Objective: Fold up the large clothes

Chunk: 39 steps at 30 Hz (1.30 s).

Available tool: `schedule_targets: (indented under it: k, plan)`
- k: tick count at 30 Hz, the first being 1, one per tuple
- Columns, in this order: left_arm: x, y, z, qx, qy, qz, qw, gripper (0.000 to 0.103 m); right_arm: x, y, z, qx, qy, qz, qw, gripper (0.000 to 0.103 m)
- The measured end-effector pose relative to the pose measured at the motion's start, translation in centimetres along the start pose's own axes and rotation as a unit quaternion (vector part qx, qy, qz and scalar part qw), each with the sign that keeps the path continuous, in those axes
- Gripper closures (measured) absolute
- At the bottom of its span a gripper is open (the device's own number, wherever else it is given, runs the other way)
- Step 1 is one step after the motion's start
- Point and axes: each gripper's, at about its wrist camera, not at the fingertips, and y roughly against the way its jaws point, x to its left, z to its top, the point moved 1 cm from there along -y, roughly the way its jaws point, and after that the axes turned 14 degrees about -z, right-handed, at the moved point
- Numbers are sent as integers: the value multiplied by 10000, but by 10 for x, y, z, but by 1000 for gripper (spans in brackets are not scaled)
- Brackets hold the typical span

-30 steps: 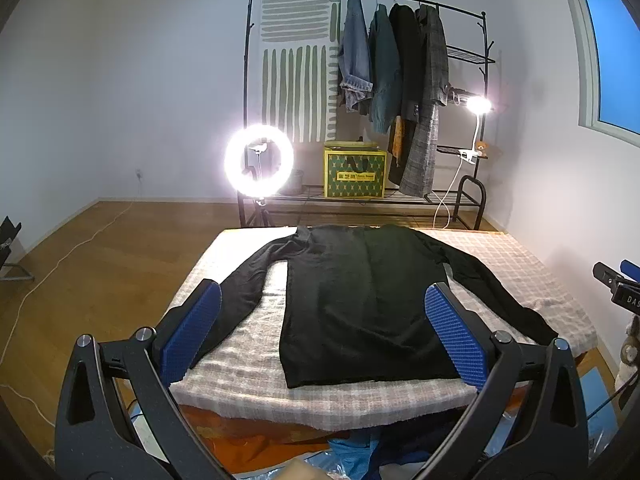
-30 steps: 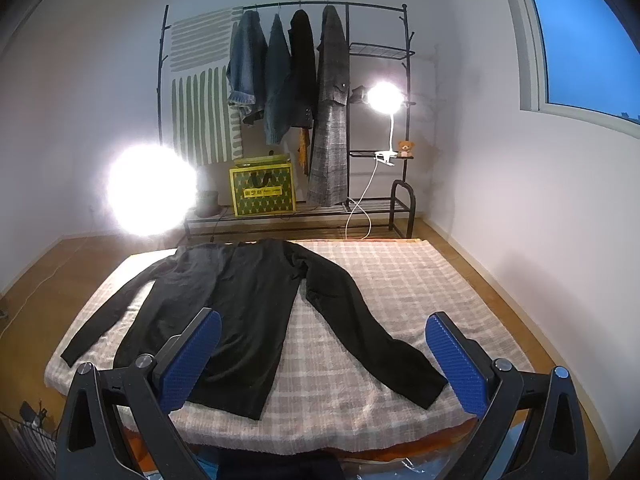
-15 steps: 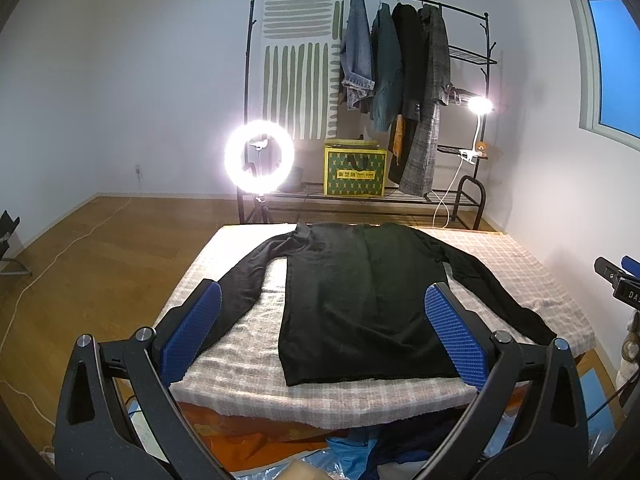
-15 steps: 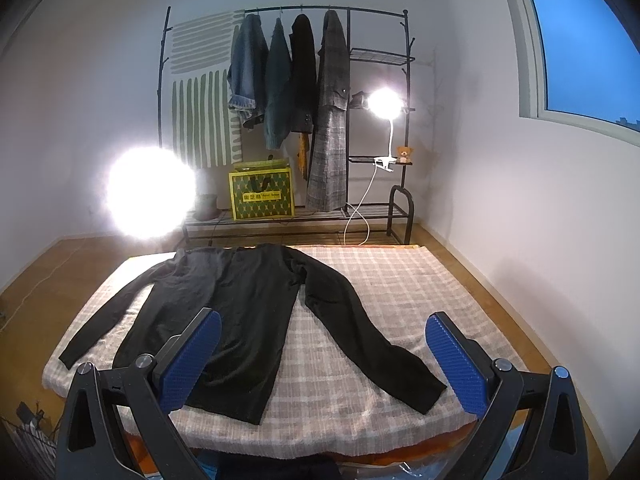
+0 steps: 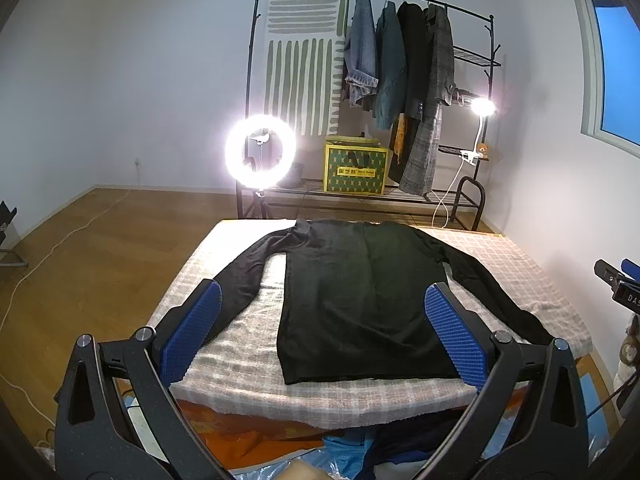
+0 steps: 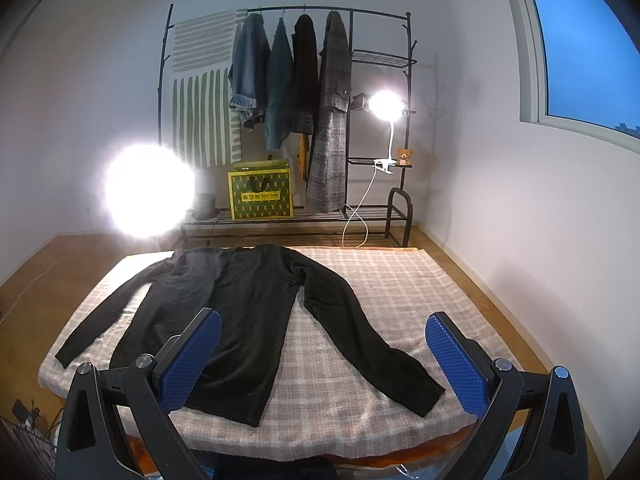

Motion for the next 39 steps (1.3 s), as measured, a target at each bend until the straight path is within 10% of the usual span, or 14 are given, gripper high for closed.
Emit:
schedule_targets:
  k: [27,39]
  plan:
    - [43,-43,-17,53,148,129,9998,0,41,-17,10,-21,158,116,9998,0]
    - [154,-84,-40,211,1146,325,9927,3,92,-44,8,-137,370,702,9967,0]
